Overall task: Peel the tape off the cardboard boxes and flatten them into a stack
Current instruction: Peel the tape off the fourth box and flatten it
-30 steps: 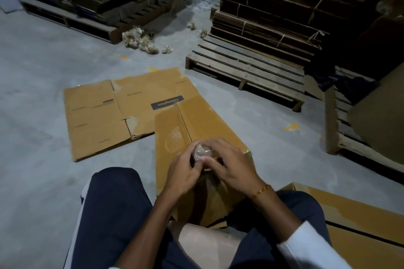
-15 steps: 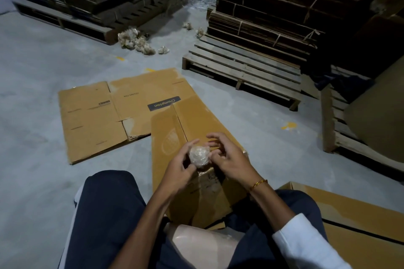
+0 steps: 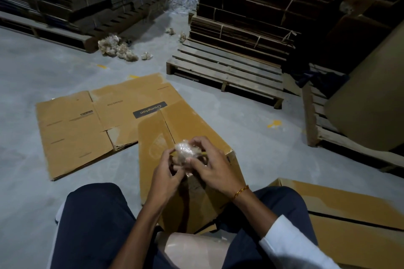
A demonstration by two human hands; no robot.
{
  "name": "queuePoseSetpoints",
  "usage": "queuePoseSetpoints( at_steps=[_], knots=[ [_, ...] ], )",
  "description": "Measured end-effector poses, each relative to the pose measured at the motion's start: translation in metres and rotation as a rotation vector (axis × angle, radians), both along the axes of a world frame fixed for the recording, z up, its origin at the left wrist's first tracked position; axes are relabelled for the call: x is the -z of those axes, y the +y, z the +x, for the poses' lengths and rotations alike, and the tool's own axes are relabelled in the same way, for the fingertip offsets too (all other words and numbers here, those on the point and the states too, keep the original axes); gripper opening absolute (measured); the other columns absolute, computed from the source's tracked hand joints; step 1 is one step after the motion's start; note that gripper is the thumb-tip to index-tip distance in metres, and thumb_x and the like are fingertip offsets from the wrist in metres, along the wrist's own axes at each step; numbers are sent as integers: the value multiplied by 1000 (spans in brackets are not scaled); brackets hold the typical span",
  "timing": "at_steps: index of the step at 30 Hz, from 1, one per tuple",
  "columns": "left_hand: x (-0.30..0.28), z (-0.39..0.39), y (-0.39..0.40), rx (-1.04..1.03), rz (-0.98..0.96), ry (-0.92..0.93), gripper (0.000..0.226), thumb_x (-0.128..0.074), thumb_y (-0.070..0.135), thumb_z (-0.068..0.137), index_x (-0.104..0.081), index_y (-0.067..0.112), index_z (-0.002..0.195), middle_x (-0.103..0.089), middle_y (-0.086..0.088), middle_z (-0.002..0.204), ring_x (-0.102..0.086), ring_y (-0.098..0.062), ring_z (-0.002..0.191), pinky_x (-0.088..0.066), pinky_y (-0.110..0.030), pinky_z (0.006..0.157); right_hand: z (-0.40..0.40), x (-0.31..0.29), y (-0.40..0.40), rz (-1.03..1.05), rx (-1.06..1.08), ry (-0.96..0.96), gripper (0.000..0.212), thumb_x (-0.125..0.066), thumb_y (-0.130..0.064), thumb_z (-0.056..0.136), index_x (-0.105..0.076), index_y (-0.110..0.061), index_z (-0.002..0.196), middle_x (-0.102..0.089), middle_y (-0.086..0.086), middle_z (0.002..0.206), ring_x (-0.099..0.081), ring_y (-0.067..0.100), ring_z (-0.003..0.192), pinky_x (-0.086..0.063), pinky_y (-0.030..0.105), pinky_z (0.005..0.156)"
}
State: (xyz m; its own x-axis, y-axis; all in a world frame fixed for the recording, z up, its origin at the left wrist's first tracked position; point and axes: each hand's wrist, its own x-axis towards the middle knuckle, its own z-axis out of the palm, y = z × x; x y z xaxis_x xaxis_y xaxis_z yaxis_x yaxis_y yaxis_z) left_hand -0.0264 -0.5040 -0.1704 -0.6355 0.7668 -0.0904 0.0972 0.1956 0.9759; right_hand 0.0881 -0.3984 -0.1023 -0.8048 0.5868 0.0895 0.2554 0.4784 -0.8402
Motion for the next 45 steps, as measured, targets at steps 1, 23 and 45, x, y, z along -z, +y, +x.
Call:
queuePoseSetpoints(
  at_steps=[1, 23, 45],
  knots=[
    [1, 2, 0, 32, -9, 6, 40, -61, 5, 96, -53, 25, 130, -67, 2, 100, -66, -17, 91, -55, -27, 73, -2, -2, -1, -58, 32, 71, 32, -67, -22, 95, -53, -28, 123, -61, -13, 118, -60, 0, 108, -56, 21, 83],
    [-12, 12, 2, 162, 76, 669, 109, -75, -3, 80, -14, 44, 158, -22, 11, 159, -50, -8, 116, -54, -25, 84, -19, -46, 51, 254, -354, -592, 29, -43, -29, 107, -65, -10, 106, -69, 14, 96, -59, 23, 81, -46, 40, 73],
    [-6, -19, -1, -25, -182, 453, 42, -57, 52, 94, -52, 29, 129, -58, 5, 72, -54, -18, 74, -38, -32, 59, -25, 29, 9, 387, -285, -325, 62, -59, -15, 88, -38, -30, 144, -51, -2, 130, -50, 23, 118, -42, 41, 92]
  ],
)
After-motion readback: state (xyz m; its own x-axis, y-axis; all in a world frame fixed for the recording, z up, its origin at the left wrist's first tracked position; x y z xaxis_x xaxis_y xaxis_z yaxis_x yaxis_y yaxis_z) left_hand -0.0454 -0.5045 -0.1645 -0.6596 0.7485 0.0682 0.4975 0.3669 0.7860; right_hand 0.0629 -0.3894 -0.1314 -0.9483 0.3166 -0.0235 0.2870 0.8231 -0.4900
